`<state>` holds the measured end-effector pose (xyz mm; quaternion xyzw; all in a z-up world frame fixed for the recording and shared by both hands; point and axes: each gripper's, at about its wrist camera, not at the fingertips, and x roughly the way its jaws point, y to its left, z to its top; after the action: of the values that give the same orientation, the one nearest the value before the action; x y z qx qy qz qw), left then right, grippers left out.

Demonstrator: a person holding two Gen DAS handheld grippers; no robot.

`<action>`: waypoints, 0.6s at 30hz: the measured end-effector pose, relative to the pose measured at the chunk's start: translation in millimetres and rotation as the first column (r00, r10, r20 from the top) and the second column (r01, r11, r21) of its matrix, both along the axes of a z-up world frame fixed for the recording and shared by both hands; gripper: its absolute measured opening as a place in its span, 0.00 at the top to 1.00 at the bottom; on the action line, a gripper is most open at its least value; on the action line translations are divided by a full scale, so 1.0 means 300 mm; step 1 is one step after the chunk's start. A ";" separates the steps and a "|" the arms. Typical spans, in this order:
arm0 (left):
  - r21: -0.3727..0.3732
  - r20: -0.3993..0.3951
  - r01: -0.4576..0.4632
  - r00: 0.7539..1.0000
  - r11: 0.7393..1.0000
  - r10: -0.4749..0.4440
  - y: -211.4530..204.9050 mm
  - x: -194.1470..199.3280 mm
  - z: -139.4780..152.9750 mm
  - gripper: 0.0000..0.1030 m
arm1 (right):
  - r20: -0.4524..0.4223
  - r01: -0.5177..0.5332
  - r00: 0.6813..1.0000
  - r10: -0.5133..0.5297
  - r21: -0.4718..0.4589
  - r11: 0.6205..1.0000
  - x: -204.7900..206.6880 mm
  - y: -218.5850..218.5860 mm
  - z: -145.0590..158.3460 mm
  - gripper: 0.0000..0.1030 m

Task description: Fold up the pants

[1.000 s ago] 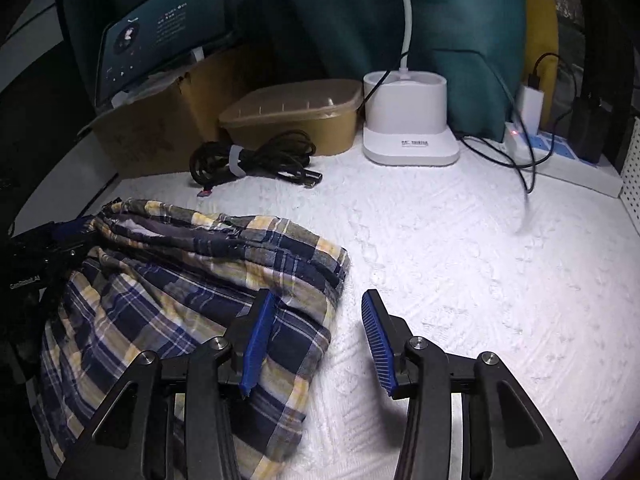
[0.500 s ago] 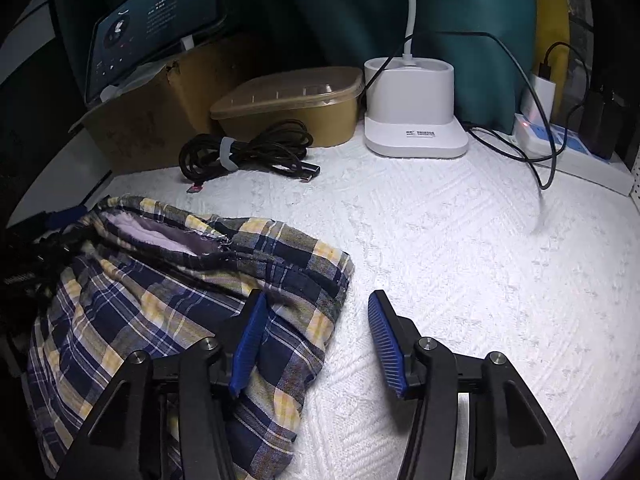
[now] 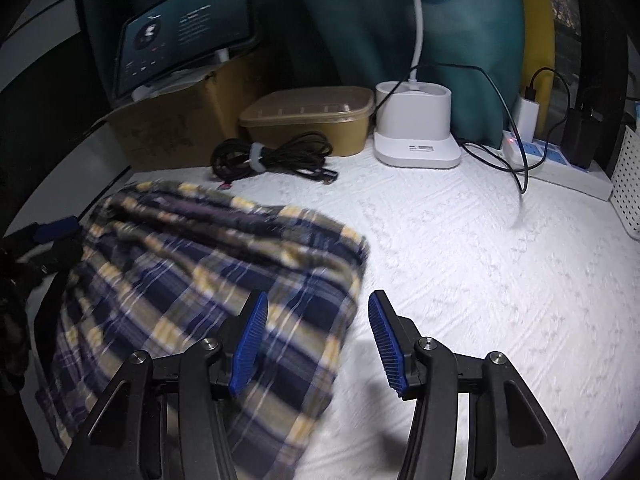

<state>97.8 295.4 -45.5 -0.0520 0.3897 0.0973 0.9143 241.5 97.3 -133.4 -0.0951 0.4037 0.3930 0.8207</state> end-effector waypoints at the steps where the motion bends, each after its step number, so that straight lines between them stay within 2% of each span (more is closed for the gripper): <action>1: -0.001 -0.013 0.002 1.000 1.000 -0.002 -0.010 -0.010 -0.017 0.21 | 0.001 -0.005 1.000 0.005 0.000 1.000 -0.017 -0.004 0.001 0.47; 3: 0.014 -0.033 0.003 0.999 1.000 -0.002 -0.022 -0.023 -0.044 0.21 | -0.002 -0.015 1.000 0.015 0.000 1.000 -0.052 -0.011 -0.003 0.47; 6: 0.098 -0.081 -0.010 0.997 0.995 0.018 -0.033 -0.037 -0.097 0.21 | -0.014 -0.031 0.999 0.031 -0.012 0.999 -0.102 -0.015 -0.024 0.47; 12: 0.053 -0.080 -0.048 0.995 0.997 0.052 0.007 -0.093 -0.125 0.21 | -0.024 -0.018 1.000 0.017 -0.043 0.999 -0.150 -0.043 -0.063 0.47; 15: 0.060 -0.060 -0.057 0.996 0.997 0.061 -0.006 -0.119 -0.103 0.21 | -0.015 -0.002 1.000 0.001 -0.044 0.999 -0.170 -0.060 -0.046 0.47; 18: 0.032 -0.019 -0.025 0.999 0.999 0.025 -0.032 -0.155 -0.070 0.21 | -0.001 -0.003 1.000 0.003 -0.038 0.999 -0.203 -0.079 -0.024 0.47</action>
<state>51.3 285.9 -66.6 -0.0413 0.3965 0.1155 0.9098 180.5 73.6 -140.8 -0.1109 0.4116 0.3864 0.8179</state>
